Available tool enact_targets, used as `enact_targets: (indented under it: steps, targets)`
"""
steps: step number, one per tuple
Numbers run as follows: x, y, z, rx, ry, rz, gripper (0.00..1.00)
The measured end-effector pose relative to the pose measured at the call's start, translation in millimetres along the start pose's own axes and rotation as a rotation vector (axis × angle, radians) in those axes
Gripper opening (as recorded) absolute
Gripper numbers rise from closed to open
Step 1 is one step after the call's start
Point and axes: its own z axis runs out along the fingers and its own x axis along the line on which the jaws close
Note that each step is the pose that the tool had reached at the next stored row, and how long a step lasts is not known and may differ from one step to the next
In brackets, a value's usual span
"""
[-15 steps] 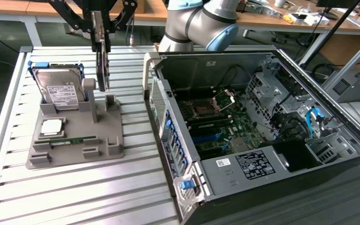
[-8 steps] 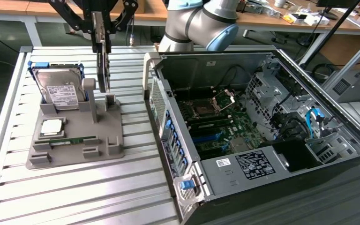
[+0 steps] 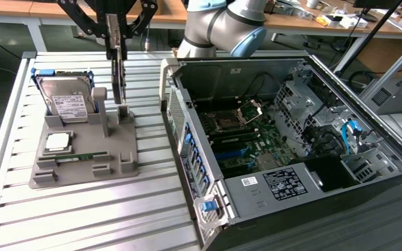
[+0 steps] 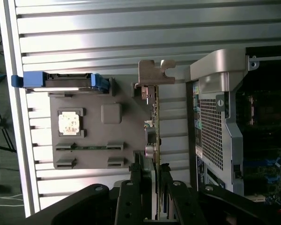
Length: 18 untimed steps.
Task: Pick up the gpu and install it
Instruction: 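Pick up the gpu and move the gpu toward the slot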
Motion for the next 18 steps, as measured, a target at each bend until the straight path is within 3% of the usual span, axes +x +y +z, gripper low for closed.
enact_targets:
  steps: [18]
  targets:
    - [-10.2, 0.0, 0.3, 0.0002, -0.0001, 0.0, 0.27]
